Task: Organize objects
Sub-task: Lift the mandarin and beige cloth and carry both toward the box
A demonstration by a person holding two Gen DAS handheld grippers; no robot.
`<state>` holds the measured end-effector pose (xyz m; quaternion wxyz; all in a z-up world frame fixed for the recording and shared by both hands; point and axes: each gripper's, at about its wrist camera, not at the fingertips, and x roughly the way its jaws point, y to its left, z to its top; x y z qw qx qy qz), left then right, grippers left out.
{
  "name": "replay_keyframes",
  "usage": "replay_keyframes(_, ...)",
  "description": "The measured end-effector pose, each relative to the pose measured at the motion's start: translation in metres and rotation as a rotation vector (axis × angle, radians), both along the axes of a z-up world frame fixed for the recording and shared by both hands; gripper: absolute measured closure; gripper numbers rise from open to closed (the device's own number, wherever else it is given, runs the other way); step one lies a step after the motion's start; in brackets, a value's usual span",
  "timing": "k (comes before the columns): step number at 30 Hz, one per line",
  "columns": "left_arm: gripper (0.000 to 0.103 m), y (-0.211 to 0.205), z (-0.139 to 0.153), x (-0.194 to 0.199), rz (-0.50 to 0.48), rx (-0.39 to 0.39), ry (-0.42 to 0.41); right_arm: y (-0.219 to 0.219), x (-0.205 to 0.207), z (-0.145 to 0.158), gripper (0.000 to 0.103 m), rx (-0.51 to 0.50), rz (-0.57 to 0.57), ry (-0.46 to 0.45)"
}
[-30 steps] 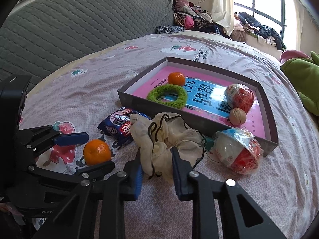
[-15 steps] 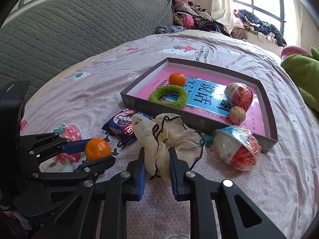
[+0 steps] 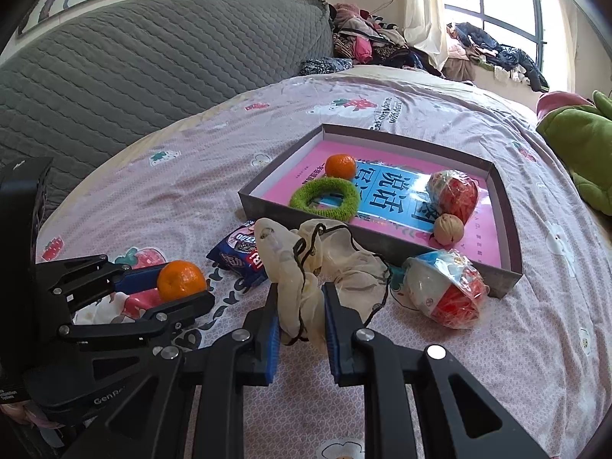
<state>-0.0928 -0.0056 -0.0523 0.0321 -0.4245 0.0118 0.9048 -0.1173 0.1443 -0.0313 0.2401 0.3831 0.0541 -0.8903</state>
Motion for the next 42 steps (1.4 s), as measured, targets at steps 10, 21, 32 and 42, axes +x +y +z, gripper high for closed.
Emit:
replay_keyframes(10,0.064,0.000,0.015,0.003,0.017,-0.005,0.024,0.007,0.005,0.015,0.083,-0.028,-0.006,0.029)
replay_keyframes(21,0.064,0.006,0.031,0.003,0.048,-0.033,0.036,0.015,0.012,0.032,0.083,-0.066,-0.016,0.064)
replay_keyframes(32,0.064,0.017,0.052,0.002,0.044,-0.040,0.071,0.033,0.013,0.051,0.083,-0.128,-0.059,0.107)
replay_keyframes(42,0.064,0.022,0.068,0.000,0.036,-0.039,0.106,0.047,0.017,0.068,0.083,-0.168,-0.086,0.152)
